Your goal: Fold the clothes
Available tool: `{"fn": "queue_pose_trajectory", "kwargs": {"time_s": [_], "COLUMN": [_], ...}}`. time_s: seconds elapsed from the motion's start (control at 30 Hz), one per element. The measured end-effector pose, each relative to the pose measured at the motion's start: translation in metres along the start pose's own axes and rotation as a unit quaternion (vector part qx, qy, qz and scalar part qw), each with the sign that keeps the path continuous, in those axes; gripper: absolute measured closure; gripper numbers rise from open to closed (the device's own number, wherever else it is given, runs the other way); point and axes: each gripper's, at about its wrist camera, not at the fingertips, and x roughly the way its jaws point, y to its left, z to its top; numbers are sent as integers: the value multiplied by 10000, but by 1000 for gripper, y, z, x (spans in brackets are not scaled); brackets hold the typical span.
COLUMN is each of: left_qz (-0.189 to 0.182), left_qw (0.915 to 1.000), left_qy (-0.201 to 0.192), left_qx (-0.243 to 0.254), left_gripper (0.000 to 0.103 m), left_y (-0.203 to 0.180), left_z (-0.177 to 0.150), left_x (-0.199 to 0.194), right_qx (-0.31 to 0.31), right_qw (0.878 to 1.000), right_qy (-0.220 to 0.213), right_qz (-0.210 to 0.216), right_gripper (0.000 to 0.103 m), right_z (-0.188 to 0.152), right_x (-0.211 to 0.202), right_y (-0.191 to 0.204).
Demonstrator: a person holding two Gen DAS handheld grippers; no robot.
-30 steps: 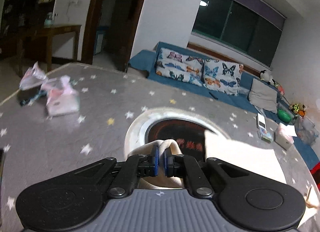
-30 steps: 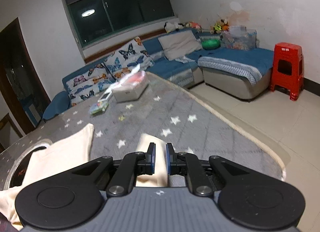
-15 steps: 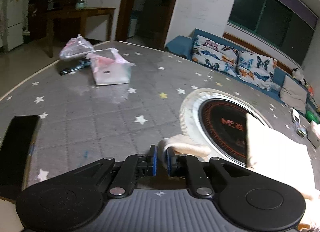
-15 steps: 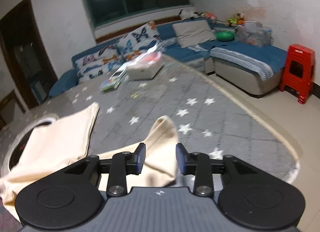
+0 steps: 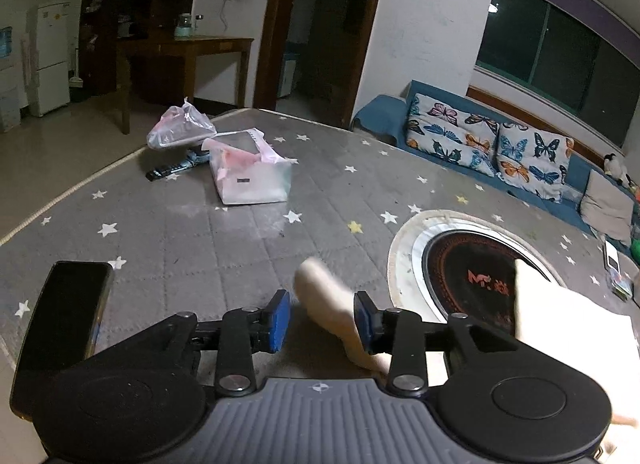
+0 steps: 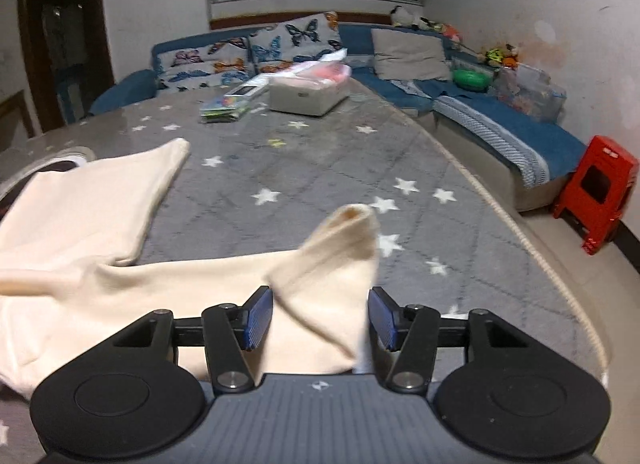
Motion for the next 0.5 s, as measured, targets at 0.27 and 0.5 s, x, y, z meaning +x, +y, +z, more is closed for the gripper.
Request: {"fn": "queue_pose_trajectory", "kwargs": {"time_s": [0.27,0.5], "left_qz": [-492,-1474], "left_qw": [9983,9835], "left_qy": [82,402], "left_qx": [303,974], "left_gripper": [61,61], "left_y": [-29,-85], "left_z": [-6,-29], "left_x": [-3,-3], "right_qx": [68,180], "right_qw": [9993,9966], "right_qy": [-140,-197], "right_qz": [-332,-776], "right_gripper": [64,73], "right_z": [2,4], "right_x": [-3,-7], "right_y": [-20,-41]}}
